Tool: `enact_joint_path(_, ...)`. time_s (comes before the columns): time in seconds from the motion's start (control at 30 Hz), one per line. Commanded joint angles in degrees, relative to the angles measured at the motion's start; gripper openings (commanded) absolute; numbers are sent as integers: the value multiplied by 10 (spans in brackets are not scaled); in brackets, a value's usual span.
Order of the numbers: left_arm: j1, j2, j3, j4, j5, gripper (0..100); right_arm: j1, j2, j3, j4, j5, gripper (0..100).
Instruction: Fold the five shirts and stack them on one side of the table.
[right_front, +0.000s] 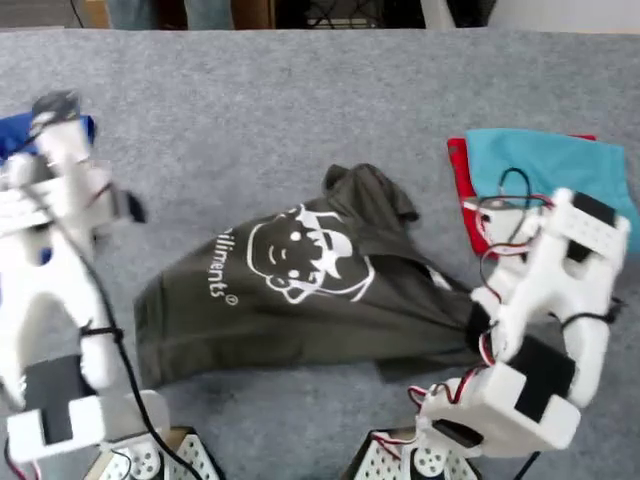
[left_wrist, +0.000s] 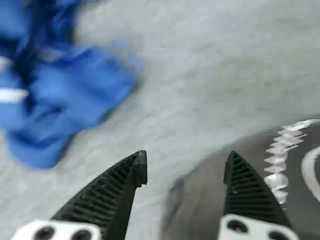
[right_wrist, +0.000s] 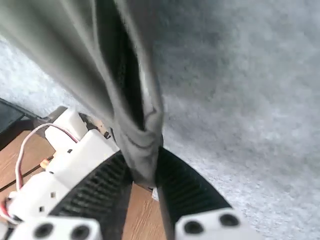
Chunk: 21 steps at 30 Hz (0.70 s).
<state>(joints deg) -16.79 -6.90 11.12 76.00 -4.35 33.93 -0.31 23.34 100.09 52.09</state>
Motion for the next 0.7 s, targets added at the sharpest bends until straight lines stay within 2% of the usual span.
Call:
enact_joint_path(0.0,108,44,-39,-47,25,264,38,-25,0,11,20,14)
enact_joint_path(0.07,152,104,-30,-84,25,264,59,-25,0,11,29,14)
enact_joint_path(0.2,208,207,-48,-88,26,264,114,-26,-10,11,68,14)
enact_joint_path(0.43,265,262,-58,-79,25,257,166,-24,-40,11,71,14)
enact_joint_path(0.53,273,272,-58,-82,23,188,164,-24,-42,11,71,14)
enact_joint_path(0.67,264,280,-63,-79,23,18,162,-24,-42,11,71,14)
